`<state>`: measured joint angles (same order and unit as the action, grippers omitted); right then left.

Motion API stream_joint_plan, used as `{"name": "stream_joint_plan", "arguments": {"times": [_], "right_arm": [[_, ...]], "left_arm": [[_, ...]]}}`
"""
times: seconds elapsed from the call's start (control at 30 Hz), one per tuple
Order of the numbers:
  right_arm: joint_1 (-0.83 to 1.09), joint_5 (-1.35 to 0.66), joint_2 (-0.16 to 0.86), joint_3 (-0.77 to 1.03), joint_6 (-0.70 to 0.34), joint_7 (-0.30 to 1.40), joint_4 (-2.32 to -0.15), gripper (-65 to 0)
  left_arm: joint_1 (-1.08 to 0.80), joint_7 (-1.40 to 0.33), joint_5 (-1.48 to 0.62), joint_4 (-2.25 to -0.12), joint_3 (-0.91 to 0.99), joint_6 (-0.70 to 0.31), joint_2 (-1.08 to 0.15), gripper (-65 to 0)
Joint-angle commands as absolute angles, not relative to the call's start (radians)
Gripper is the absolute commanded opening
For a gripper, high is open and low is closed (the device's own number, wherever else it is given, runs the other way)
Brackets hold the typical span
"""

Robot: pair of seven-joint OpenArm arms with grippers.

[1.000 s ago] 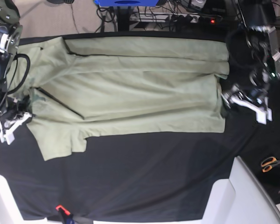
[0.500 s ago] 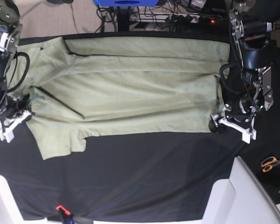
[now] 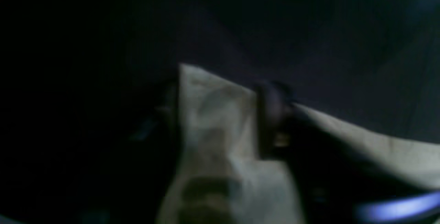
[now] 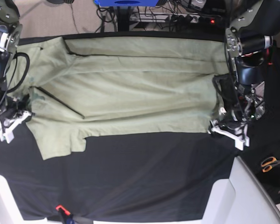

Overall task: Fold the T-shirt properly
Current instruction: 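Pull the held side edges toward the robot, folding the shirt lengthwise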

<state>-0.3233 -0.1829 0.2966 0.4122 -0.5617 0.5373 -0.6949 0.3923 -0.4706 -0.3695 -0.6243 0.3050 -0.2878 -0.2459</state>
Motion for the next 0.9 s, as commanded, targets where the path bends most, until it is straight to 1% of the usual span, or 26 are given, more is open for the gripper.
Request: {"name": "stream_joint_plan", "arguments": {"times": [0.0, 0.03, 0.1, 0.17, 0.23, 0.27, 0.3, 0.43, 0.5, 0.63, 0.67, 0.73, 0.87], "right_arm": [[-0.349, -0.194, 0.318, 0.414, -0.568, 0.521, -0.713, -65.0], [-0.349, -0.194, 0.318, 0.414, -0.568, 0.521, -0.713, -65.0], [-0.348, -0.194, 0.318, 0.414, -0.568, 0.519, -0.713, -65.0], [-0.346, -0.194, 0.320, 0.414, -0.568, 0.518, -0.713, -65.0], [-0.346, -0.194, 0.320, 0.414, -0.568, 0.518, -0.713, -65.0], [-0.346, -0.194, 0.320, 0.414, -0.568, 0.518, -0.713, -65.0], [-0.346, -0.194, 0.320, 0.414, -0.568, 0.518, -0.713, -65.0], [-0.346, -0.194, 0.320, 0.412, -0.568, 0.518, -0.720, -65.0], [-0.335, -0.194, 0.318, 0.412, -0.568, 0.518, -0.776, -65.0], [-0.320, -0.194, 0.314, 0.412, -0.568, 0.519, -0.892, -65.0], [-0.320, -0.194, 0.314, 0.412, -0.568, 0.519, -0.909, -65.0], [-0.321, -0.194, 0.318, 0.410, -0.568, 0.522, -0.926, -65.0], [-0.338, -0.193, 0.320, 0.401, -0.568, 0.524, -0.931, -65.0]], "left_arm": [[0.398, -0.490, -0.364, -0.628, 0.306, -0.291, -0.249, -46.2], [0.397, -0.478, -0.364, -0.627, 0.306, -0.291, -0.249, -50.7], [0.383, -0.460, -0.364, -0.625, 0.306, -0.289, -0.252, -56.3], [0.377, -0.449, -0.364, -0.625, 0.306, -0.289, -0.257, -59.6], [0.375, -0.449, -0.361, -0.625, 0.306, -0.289, -0.259, -61.4], [0.375, -0.449, -0.358, -0.625, 0.306, -0.289, -0.259, -64.0], [0.374, -0.449, -0.357, -0.625, 0.306, -0.289, -0.259, -65.0], [0.374, -0.452, -0.358, -0.636, 0.306, -0.289, -0.259, -65.0], [0.380, -0.456, -0.361, -0.641, 0.306, -0.289, -0.260, -65.0], [0.369, -0.464, -0.363, -0.760, 0.306, -0.289, -0.266, -65.0], [0.367, -0.489, -0.363, -0.792, 0.306, -0.289, -0.266, -65.0], [0.367, -0.538, -0.363, -0.840, 0.306, -0.289, -0.268, -65.0], [0.369, -0.575, -0.364, -0.931, 0.308, -0.289, -0.268, -65.0]]}}
